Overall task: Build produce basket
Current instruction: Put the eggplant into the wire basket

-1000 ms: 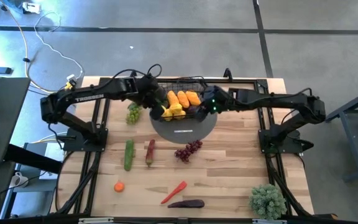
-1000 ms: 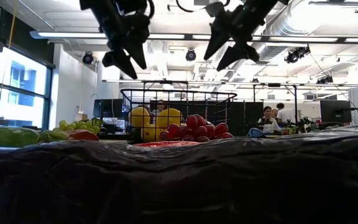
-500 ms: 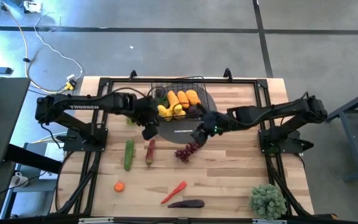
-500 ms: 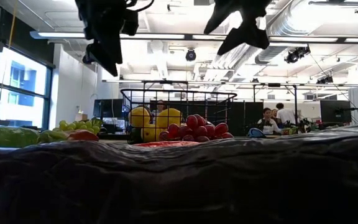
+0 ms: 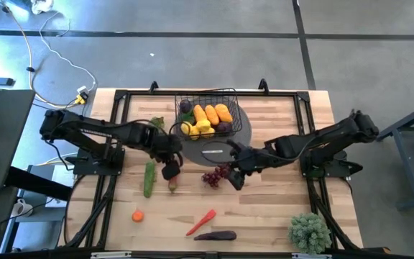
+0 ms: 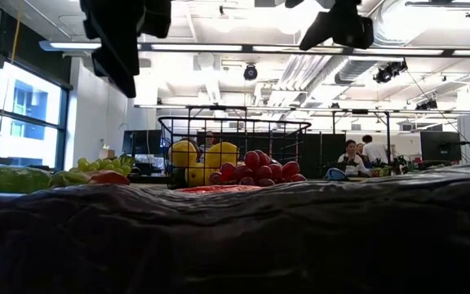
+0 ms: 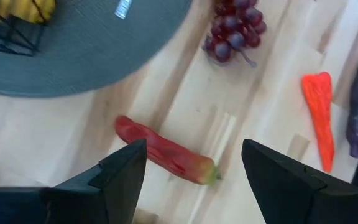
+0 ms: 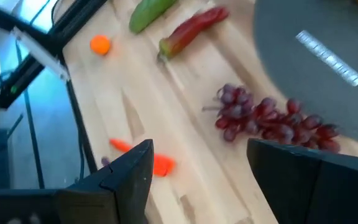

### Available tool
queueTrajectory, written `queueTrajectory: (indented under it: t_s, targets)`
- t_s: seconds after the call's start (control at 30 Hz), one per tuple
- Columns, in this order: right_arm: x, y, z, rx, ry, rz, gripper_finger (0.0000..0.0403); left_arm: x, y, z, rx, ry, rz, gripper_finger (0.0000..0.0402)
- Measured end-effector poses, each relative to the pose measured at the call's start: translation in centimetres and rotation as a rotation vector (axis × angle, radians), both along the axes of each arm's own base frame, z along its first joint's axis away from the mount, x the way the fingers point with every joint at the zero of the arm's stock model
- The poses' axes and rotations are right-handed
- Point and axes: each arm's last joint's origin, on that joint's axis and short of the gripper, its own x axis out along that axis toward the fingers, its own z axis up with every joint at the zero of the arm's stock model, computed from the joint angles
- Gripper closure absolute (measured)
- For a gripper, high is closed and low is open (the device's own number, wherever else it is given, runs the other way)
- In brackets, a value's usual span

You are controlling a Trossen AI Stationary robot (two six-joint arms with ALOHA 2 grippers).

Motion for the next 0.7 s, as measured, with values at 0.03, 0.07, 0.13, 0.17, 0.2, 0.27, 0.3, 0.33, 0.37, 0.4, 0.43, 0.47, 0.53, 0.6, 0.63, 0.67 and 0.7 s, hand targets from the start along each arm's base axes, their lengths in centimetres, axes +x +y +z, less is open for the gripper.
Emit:
queueTrajectory:
  t_s: [0.03, 0.07, 0.13, 0.17, 0.2, 0.27, 0.3, 0.33, 0.37, 0.4, 0.43, 0.47, 0.53, 0.6, 0.63, 0.67, 0.7]
  targets:
    - [-0.1, 0.3, -0.1, 0.004, 0.004, 0.017, 0.0162, 0.0, -0.4, 0.0, -0.003, 0.0, 0.004, 0.0147]
    - [-0.1, 0.7, -0.1, 0.008, 0.006, 0.035, 0.0163, 0.0, -0.7, 0.0, -0.009, 0.001, 0.006, 0.0147]
    - [-0.3, 1.4, -0.1, 0.014, 0.007, 0.066, 0.0162, 0.0, -1.4, 0.0, -0.021, 0.002, 0.006, 0.0147]
    - [-0.4, 1.8, -0.2, 0.012, 0.011, 0.086, 0.0162, 0.0, -1.7, 0.0, -0.027, 0.002, 0.006, 0.0147]
    - [-0.5, 2.2, -0.3, 0.004, 0.014, 0.11, 0.0162, -0.1, -2.0, 0.0, -0.033, 0.003, 0.008, 0.0147]
    - [-0.7, 3.0, -0.3, -0.008, 0.011, 0.148, 0.0159, -0.1, -2.7, 0.0, -0.042, 0.005, 0.01, 0.0147]
    - [-0.8, 3.4, -0.4, -0.011, 0.013, 0.164, 0.0156, -0.1, -2.9, 0.0, -0.049, 0.006, 0.015, 0.0147]
    - [-0.9, 3.8, -0.5, -0.015, 0.017, 0.179, 0.0152, -0.2, -3.2, 0.0, -0.057, 0.007, 0.022, 0.0147]
    - [-1.1, 4.1, -0.6, -0.018, 0.019, 0.193, 0.0148, -0.2, -3.5, 0.0, -0.066, 0.008, 0.03, 0.0147]
    - [-1.1, 4.5, -0.6, -0.024, 0.014, 0.212, 0.0144, -0.2, -3.7, 0.0, -0.074, 0.01, 0.04, 0.0147]
    - [-1.2, 4.9, -0.6, -0.033, 0.008, 0.233, 0.0141, -0.3, -4.0, 0.0, -0.083, 0.01, 0.049, 0.0147]
    - [-1.4, 5.3, -0.7, -0.049, 0.007, 0.255, 0.0137, -0.3, -4.2, 0.0, -0.089, 0.012, 0.055, 0.0147]
    - [-1.5, 6.0, -0.9, -0.071, -0.001, 0.276, 0.0134, -0.4, -4.7, 0.0, -0.102, 0.015, 0.066, 0.0147]
    - [-1.6, 6.8, -1.1, -0.089, -0.01, 0.311, 0.0133, -0.4, -5.1, 0.0, -0.115, 0.019, 0.078, 0.0147]
    - [-1.5, 7.1, -1.1, -0.094, -0.023, 0.326, 0.0133, -0.5, -5.4, 0.0, -0.121, 0.02, 0.083, 0.0147]
    - [-1.4, 7.6, -1.2, -0.099, -0.04, 0.345, 0.0133, -0.5, -5.6, 0.0, -0.126, 0.021, 0.086, 0.0147]
    - [-1.4, 8.0, -1.3, -0.105, -0.054, 0.365, 0.0133, -0.6, -5.8, 0.0, -0.129, 0.022, 0.086, 0.0147]
